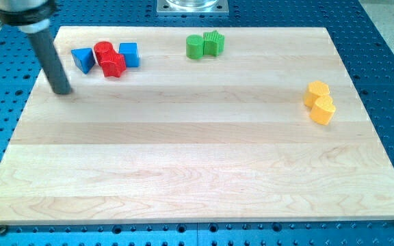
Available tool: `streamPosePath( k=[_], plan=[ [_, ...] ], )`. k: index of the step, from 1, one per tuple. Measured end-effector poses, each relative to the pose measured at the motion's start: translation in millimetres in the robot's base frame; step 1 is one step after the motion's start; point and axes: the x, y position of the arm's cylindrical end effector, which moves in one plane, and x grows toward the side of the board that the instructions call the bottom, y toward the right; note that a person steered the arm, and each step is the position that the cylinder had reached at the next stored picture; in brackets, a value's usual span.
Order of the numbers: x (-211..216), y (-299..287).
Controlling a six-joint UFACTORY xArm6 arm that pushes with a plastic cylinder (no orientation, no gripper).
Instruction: Move the triangle slightly to the right
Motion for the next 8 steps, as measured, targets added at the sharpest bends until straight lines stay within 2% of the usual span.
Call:
streamPosePath(
  k=[1,3,4,5,6,7,8],
  plan=[
    [-34,-1],
    [-36,16],
    [-24,43],
    [43,11],
    [25,-5],
    [-38,4],
    [-74,23]
  ],
)
